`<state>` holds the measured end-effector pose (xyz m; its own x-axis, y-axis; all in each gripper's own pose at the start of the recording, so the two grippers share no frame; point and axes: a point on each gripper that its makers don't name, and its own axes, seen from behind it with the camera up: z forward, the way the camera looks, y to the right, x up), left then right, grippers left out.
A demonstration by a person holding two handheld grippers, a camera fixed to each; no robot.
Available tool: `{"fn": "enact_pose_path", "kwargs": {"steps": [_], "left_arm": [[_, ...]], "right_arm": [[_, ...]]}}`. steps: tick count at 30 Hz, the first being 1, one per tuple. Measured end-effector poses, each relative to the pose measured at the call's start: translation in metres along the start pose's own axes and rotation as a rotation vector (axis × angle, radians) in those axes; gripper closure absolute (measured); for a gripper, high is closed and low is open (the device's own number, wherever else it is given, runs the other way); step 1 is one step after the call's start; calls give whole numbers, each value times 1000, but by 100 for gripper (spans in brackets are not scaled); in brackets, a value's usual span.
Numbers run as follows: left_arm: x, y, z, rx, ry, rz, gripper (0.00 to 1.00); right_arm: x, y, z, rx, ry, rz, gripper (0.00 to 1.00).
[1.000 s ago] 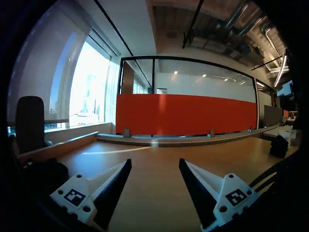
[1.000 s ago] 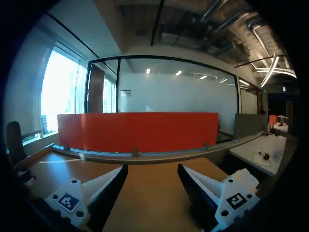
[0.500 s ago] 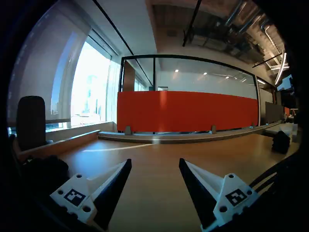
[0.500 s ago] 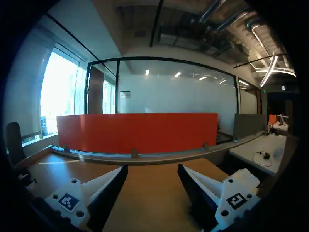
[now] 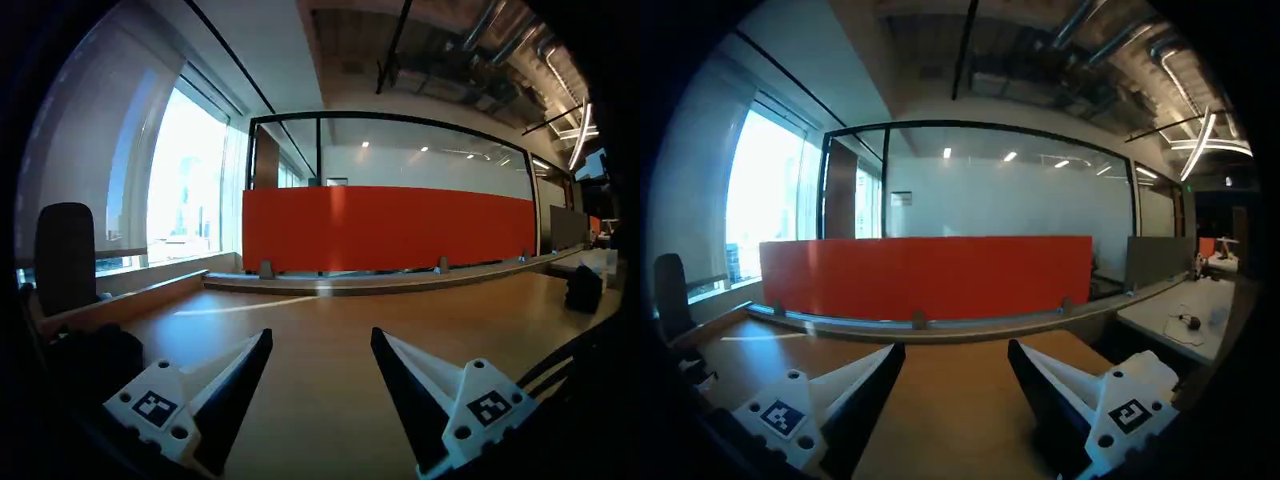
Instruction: Fold towel
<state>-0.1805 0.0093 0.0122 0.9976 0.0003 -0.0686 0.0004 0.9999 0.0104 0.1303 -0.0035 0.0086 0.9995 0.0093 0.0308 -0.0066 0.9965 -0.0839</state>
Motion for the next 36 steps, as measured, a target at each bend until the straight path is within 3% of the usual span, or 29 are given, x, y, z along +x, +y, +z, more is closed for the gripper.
{"fn": "enact_pose_path", "kwargs": {"steps": [9, 18, 36], "left_arm": [[-4, 1, 2, 1, 1, -2, 9], [-7, 1, 2, 1, 2, -2, 4], [-9, 0, 3, 1, 3, -2, 4]], "right_arm": [[5, 3, 3, 40, 34, -13, 1], [-10, 6, 0, 73, 57, -10, 1], [-96, 35, 5, 24, 23, 87, 1]]}}
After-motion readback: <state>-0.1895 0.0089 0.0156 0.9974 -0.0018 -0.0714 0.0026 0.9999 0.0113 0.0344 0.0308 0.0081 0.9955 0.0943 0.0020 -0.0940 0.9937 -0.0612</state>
